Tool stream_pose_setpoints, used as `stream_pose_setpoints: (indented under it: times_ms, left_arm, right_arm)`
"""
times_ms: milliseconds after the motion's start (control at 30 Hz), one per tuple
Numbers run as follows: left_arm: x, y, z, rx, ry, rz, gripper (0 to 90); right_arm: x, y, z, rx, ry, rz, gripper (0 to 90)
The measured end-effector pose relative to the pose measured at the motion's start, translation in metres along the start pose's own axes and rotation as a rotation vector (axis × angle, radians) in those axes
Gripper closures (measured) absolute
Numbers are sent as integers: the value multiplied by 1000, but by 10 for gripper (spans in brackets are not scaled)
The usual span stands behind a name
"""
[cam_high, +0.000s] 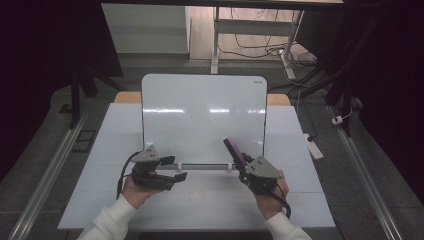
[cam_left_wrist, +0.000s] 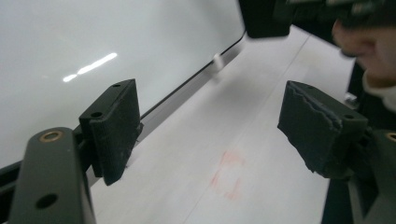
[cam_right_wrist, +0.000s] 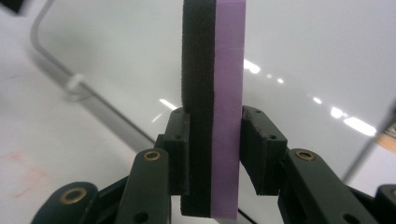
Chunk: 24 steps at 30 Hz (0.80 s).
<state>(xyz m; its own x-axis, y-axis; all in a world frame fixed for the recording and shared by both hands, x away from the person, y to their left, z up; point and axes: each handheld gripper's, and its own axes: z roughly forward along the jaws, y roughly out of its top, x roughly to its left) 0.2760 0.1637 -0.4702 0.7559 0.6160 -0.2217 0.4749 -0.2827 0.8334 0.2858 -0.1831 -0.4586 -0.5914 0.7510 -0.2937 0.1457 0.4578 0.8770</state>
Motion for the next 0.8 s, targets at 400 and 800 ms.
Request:
stream_pose_setpoints:
  times_ms: [400, 800]
  left_arm:
    - [14, -37, -30, 26, 105, -28, 217]
    - [22, -55, -39, 48, 146, -52, 219]
  right_arm:
    - [-26, -8, 9, 31, -108, 153, 639]
    - [-27, -10, 32, 81, -151, 147, 629]
